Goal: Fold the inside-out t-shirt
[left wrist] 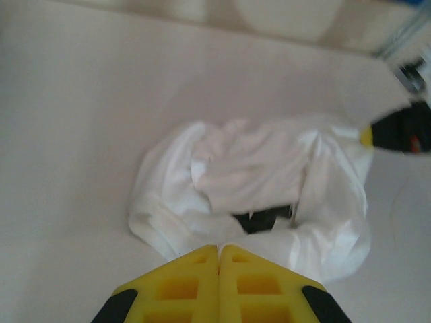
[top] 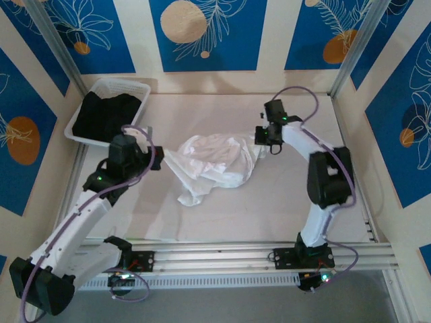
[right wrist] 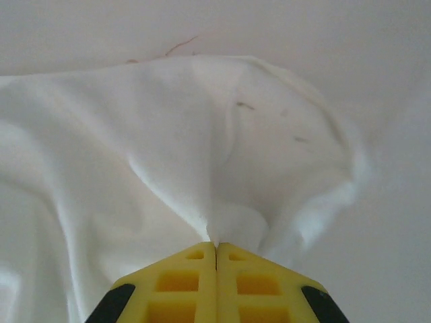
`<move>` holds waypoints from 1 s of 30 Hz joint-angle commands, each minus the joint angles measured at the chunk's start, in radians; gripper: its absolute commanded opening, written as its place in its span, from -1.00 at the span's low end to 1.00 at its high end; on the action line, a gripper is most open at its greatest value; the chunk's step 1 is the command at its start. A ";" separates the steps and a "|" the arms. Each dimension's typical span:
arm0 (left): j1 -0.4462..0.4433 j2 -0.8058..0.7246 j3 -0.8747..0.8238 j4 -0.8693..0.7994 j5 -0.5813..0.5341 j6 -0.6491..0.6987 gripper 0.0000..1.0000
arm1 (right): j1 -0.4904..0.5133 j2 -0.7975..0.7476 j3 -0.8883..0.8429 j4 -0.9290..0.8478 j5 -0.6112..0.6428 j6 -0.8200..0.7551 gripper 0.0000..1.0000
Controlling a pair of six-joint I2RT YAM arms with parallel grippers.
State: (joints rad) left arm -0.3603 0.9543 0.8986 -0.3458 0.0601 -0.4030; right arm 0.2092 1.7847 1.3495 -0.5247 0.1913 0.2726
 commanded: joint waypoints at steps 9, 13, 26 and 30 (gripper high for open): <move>0.276 -0.055 0.093 -0.096 0.222 -0.093 -1.00 | -0.002 -0.572 -0.550 0.007 -0.044 0.146 -0.55; 0.276 -0.050 -0.017 -0.096 0.286 -0.088 -1.00 | 0.062 -0.568 -0.504 0.028 -0.001 0.104 -0.08; 0.275 -0.098 -0.147 -0.085 0.321 -0.087 -1.00 | 0.264 0.096 0.084 -0.042 0.053 -0.045 0.16; 0.274 -0.106 -0.156 -0.076 0.326 -0.089 -1.00 | 0.285 0.255 0.259 -0.126 0.021 -0.107 0.18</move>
State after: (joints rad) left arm -0.0956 0.8646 0.7540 -0.4355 0.3592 -0.4919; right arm 0.4793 1.9713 1.5051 -0.5385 0.2184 0.2371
